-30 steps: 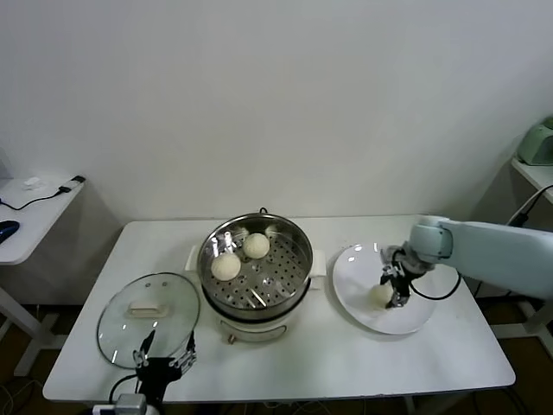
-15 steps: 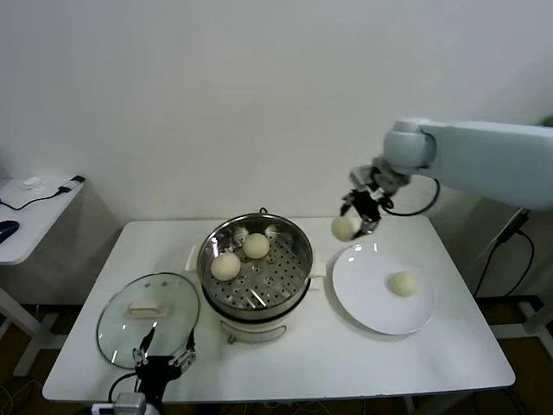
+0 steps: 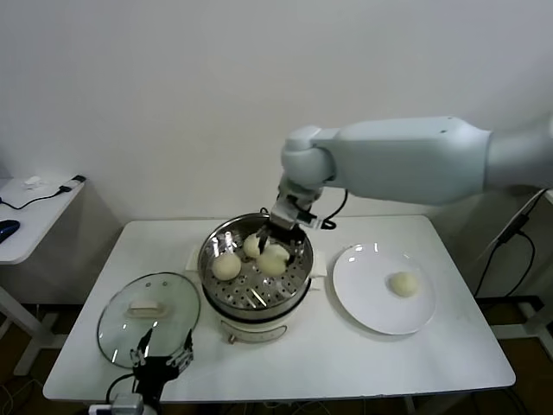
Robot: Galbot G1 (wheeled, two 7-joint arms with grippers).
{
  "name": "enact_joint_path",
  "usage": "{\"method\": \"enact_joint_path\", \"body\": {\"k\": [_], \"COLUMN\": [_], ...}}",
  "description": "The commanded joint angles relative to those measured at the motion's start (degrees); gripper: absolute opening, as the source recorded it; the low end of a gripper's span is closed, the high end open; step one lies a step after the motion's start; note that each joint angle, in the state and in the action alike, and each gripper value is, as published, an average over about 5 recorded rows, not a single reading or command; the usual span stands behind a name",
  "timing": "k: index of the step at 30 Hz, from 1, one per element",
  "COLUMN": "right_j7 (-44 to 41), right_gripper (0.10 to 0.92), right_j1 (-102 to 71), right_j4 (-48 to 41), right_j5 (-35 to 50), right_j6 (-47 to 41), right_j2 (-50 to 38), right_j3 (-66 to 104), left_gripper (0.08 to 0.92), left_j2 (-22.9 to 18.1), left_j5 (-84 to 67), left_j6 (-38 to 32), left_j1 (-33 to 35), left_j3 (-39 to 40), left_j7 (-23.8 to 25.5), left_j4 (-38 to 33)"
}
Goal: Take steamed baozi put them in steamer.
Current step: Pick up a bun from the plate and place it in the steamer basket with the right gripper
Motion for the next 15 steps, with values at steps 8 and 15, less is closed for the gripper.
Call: {"method": "enact_joint_path", "body": {"k": [8,15], "right_j7": [2.19,-0.21], "right_gripper": [0.642,0.644], "right_j1": [-12.40,-12.53], "right_j4": [-9.53,-11.02], "right_j5": [-11.94,-11.88], "right_j6": [11.23,12.31], "right_j2": [9.12,9.62], "right_j3": [2.33,2.50], "left_gripper": [0.823,0.823], "left_j2": [-0.03,0.11], "left_j5": [-0.08,-0.03], "left_j6": [-0.36,-0.49], "left_j1": [0.28,0.34], "left_j3": [0.00,-0.06], "left_j7": [-0.10,-0.12], "left_j4": [0.09,0.00]}}
